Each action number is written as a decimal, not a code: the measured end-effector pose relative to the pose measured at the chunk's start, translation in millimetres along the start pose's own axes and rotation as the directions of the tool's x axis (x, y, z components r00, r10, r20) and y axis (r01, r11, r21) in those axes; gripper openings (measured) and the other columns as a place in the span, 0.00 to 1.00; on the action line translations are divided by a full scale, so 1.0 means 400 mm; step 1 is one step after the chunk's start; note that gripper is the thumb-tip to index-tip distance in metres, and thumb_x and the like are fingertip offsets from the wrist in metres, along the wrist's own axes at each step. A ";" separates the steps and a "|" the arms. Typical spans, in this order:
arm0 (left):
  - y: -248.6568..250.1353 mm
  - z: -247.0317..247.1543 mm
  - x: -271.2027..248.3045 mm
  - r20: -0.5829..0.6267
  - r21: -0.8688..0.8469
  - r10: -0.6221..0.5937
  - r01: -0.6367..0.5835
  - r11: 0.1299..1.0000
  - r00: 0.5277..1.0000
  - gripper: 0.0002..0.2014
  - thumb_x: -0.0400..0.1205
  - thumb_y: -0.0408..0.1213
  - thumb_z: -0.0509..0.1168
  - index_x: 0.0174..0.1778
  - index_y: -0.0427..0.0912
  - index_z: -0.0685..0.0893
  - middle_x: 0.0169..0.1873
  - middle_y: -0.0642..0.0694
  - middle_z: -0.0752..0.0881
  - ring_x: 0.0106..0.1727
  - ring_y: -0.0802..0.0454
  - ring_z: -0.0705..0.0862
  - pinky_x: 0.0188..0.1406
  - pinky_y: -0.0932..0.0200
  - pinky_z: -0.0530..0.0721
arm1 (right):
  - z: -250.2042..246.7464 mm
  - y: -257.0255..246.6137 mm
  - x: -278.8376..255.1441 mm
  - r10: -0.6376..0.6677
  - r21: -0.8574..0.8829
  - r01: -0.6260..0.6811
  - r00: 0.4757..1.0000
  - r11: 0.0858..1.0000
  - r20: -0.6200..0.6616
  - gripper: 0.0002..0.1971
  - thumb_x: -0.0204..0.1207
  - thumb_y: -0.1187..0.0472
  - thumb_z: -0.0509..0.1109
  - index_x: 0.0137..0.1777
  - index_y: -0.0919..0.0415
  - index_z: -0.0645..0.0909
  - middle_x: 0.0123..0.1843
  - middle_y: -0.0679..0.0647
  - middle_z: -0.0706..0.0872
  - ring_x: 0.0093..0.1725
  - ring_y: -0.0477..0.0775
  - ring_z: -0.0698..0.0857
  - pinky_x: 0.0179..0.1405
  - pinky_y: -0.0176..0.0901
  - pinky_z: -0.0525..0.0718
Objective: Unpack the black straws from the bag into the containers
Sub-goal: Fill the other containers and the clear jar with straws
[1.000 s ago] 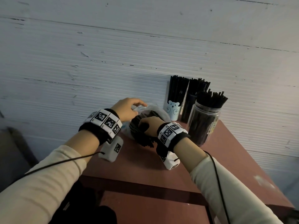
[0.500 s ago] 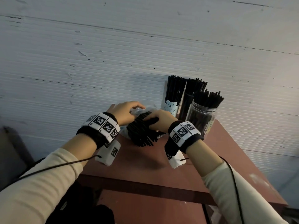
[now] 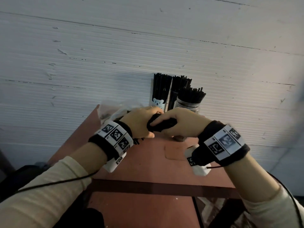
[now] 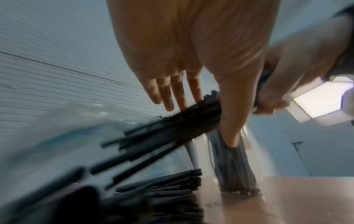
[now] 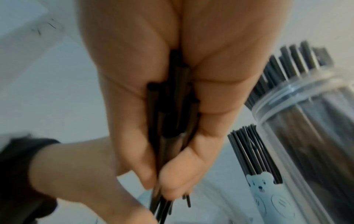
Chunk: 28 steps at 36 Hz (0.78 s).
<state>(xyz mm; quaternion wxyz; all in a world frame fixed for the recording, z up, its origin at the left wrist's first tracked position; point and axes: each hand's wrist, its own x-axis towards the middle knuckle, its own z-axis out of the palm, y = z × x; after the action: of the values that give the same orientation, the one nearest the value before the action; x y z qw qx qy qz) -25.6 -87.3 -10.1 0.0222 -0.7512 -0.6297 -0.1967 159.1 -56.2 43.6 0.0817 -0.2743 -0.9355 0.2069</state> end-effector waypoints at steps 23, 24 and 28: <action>0.099 0.146 0.107 0.237 -0.753 -0.254 0.342 0.562 0.938 0.09 0.76 0.38 0.76 0.44 0.37 0.86 0.35 0.46 0.85 0.43 0.51 0.85 0.50 0.65 0.79 | -0.031 0.068 0.016 -0.190 -0.127 0.146 0.851 0.981 -0.490 0.16 0.79 0.61 0.67 0.66 0.54 0.83 0.63 0.49 0.80 0.58 0.39 0.76 0.53 0.18 0.68; 0.090 0.150 0.112 0.245 -0.751 -0.274 0.361 0.553 0.930 0.11 0.74 0.39 0.77 0.45 0.36 0.87 0.36 0.46 0.87 0.46 0.50 0.86 0.54 0.63 0.80 | -0.026 0.068 0.021 -0.196 -0.119 0.157 0.846 0.980 -0.496 0.18 0.79 0.61 0.67 0.68 0.53 0.81 0.65 0.49 0.79 0.59 0.40 0.76 0.53 0.15 0.67; 0.076 0.146 0.116 0.269 -0.733 -0.296 0.394 0.554 0.917 0.17 0.74 0.49 0.77 0.48 0.38 0.89 0.42 0.46 0.91 0.53 0.51 0.88 0.53 0.64 0.80 | -0.024 0.063 0.036 -0.260 -0.127 0.228 0.800 0.965 -0.541 0.24 0.80 0.60 0.66 0.77 0.52 0.71 0.71 0.51 0.74 0.68 0.44 0.73 0.63 0.16 0.62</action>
<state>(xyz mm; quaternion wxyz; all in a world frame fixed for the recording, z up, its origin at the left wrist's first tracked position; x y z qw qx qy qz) 25.1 -33.6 -42.2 -0.3776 -0.5583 -0.6180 -0.4048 161.6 -25.6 42.0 0.3670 -0.2017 -0.9045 0.0805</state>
